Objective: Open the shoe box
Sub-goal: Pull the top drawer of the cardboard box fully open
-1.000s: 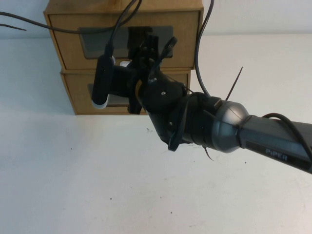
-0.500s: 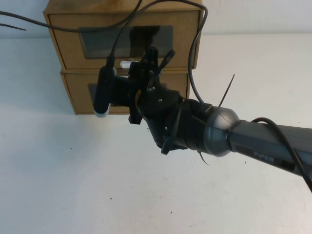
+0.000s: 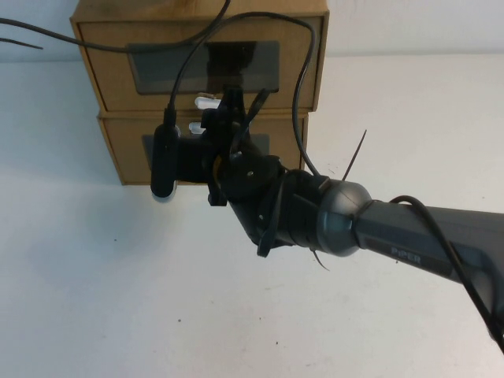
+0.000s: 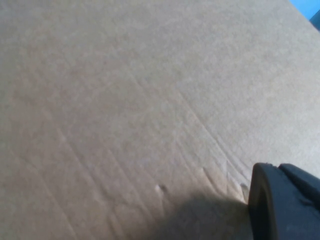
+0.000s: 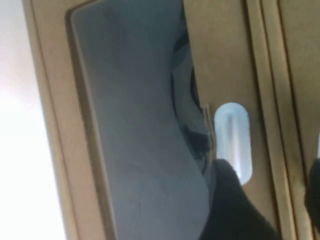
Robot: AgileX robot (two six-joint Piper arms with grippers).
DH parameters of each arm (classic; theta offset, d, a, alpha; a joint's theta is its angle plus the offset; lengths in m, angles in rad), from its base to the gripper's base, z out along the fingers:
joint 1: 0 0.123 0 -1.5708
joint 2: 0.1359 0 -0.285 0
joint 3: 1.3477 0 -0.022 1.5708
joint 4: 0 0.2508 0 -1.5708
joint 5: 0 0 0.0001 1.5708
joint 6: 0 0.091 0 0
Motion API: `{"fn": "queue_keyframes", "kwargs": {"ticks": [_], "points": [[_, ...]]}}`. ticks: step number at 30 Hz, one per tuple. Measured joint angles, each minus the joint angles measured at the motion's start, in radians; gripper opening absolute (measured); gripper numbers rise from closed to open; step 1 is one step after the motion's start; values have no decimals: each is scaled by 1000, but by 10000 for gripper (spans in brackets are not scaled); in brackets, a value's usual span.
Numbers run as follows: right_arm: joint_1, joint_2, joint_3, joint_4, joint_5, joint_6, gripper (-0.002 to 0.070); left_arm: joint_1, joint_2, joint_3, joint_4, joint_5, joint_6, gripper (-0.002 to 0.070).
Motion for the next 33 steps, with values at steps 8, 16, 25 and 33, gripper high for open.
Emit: {"fn": "queue_keyframes", "kwargs": {"ticks": [8,16,25,33], "points": [[-10,25,-43,2,10,0,287,0,0,0,0,-2,1,-5],[7,25,-46,132,165,-47,234,0,0,0,2,-2,1,-5],[19,-4,-49,222,184,-141,229,0,0,0,2,-2,1,-5],[19,-6,-52,153,143,-135,229,-1,0,0,2,-2,1,-5]]}}
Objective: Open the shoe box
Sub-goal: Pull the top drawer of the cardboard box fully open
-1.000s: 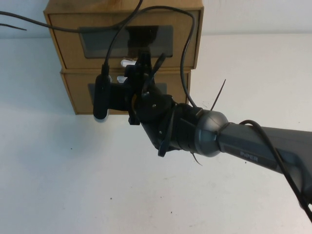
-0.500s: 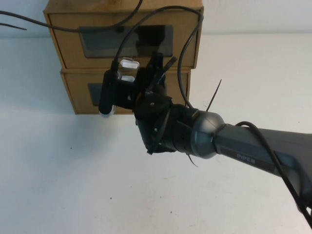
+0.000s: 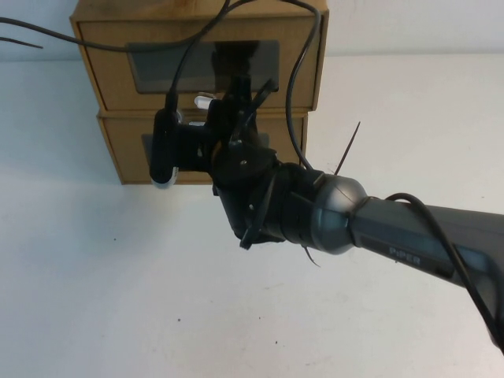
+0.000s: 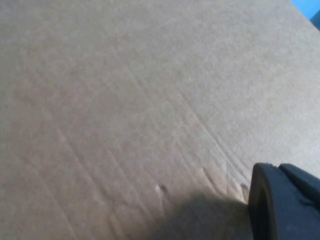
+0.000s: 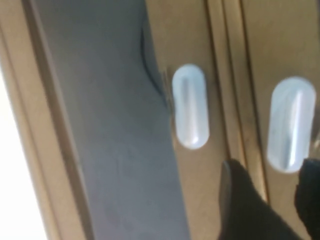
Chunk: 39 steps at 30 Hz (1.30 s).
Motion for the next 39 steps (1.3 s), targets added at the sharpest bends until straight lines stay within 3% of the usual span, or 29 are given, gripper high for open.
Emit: {"fn": "queue_keyframes", "kwargs": {"ticks": [14,39], "points": [[-2,0,0,-139,-79,65,228,0,0,0,0,0,0,-5],[-53,0,-10,-154,-154,117,225,0,0,0,0,0,11,-5]]}}
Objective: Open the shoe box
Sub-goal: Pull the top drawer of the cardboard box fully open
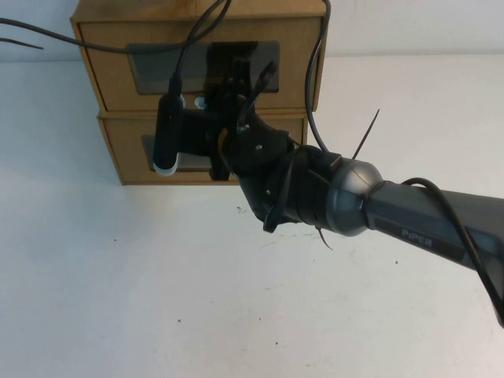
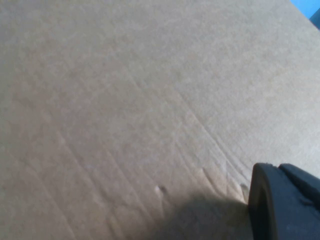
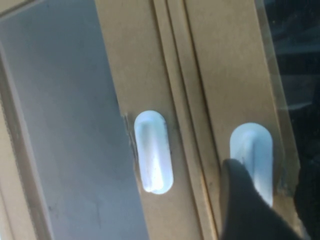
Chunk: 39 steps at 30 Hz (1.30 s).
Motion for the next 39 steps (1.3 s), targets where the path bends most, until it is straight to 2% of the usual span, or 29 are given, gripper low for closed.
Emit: {"fn": "queue_keyframes", "kwargs": {"ticks": [11,20,32,39], "points": [[-2,5,-2,-10,-4,2,210,0,0,0,0,0,0,-5],[-2,12,-6,-22,2,2,126,0,0,0,2,0,0,-5],[0,43,-51,-12,24,0,116,0,0,0,4,0,4,-5],[6,51,-55,-9,39,0,20,0,0,0,4,0,4,-5]]}}
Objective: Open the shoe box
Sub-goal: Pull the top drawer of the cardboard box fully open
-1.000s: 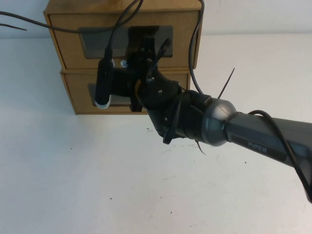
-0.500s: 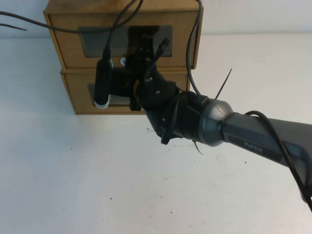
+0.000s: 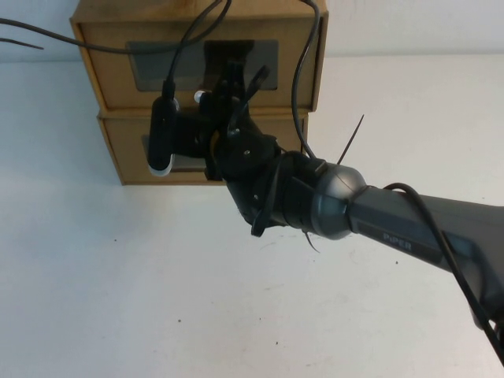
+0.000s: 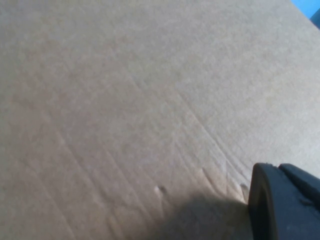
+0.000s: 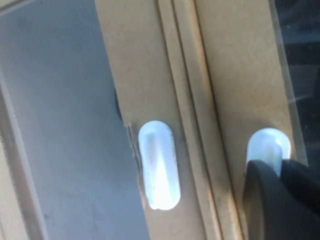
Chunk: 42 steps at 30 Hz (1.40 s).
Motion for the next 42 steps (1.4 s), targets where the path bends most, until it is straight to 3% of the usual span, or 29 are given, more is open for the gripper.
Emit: {"fn": "queue_keyframes", "kwargs": {"ticks": [14,30,42], "points": [[19,0,-8,117,38,-140,7,0,0,0,0,0,0,-5],[18,-13,-10,197,16,-156,7,-2,5,0,0,0,-60,-5],[71,-40,-14,341,147,-266,7,-2,17,-9,-17,2,-72,-5]]}}
